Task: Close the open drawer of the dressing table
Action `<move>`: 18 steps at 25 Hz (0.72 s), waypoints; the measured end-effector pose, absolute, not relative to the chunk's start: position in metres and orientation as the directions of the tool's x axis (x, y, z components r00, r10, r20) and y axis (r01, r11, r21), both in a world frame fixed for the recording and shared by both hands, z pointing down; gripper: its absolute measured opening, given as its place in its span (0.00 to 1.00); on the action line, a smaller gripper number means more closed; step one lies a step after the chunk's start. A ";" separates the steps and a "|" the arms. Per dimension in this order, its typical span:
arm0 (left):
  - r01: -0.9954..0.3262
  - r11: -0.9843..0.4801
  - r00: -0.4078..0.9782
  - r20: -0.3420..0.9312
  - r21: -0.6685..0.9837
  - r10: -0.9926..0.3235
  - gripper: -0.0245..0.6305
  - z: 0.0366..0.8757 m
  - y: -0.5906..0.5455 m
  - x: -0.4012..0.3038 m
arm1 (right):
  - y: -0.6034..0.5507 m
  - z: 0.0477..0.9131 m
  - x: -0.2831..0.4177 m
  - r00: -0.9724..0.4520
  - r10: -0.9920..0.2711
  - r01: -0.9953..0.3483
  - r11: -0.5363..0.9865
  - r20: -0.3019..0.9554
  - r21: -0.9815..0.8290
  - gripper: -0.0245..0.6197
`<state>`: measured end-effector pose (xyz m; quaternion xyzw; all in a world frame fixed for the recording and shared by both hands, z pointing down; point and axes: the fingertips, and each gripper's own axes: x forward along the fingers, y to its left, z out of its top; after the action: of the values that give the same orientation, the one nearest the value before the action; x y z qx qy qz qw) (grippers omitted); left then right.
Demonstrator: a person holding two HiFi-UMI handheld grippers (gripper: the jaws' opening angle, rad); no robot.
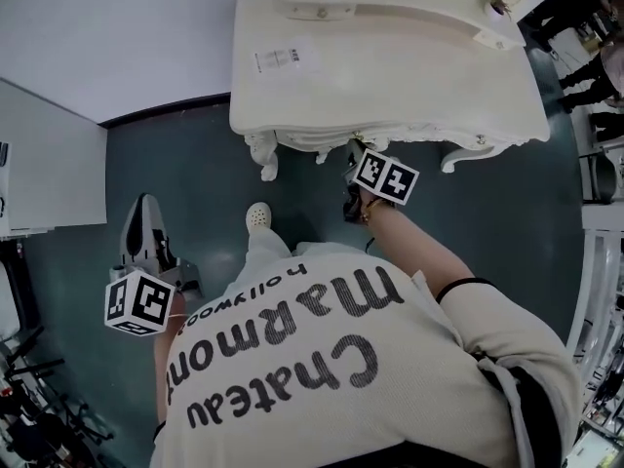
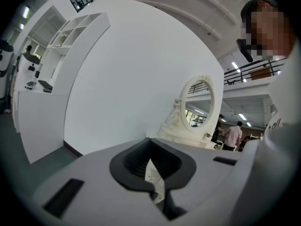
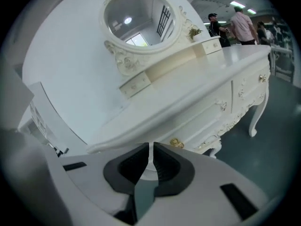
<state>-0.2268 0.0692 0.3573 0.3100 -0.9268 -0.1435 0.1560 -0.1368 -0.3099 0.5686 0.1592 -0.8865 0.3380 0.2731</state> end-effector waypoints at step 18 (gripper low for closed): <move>-0.595 0.714 -0.723 0.142 0.369 -0.676 0.05 0.344 0.027 -0.184 | -0.247 0.336 -0.162 -0.995 0.094 0.081 0.710 -0.020 -0.700 0.08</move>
<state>-0.1842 0.0265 0.3444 0.3469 -0.9159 -0.1506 0.1347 -0.1623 -0.2475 0.3363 -0.0474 -0.9245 0.3780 0.0085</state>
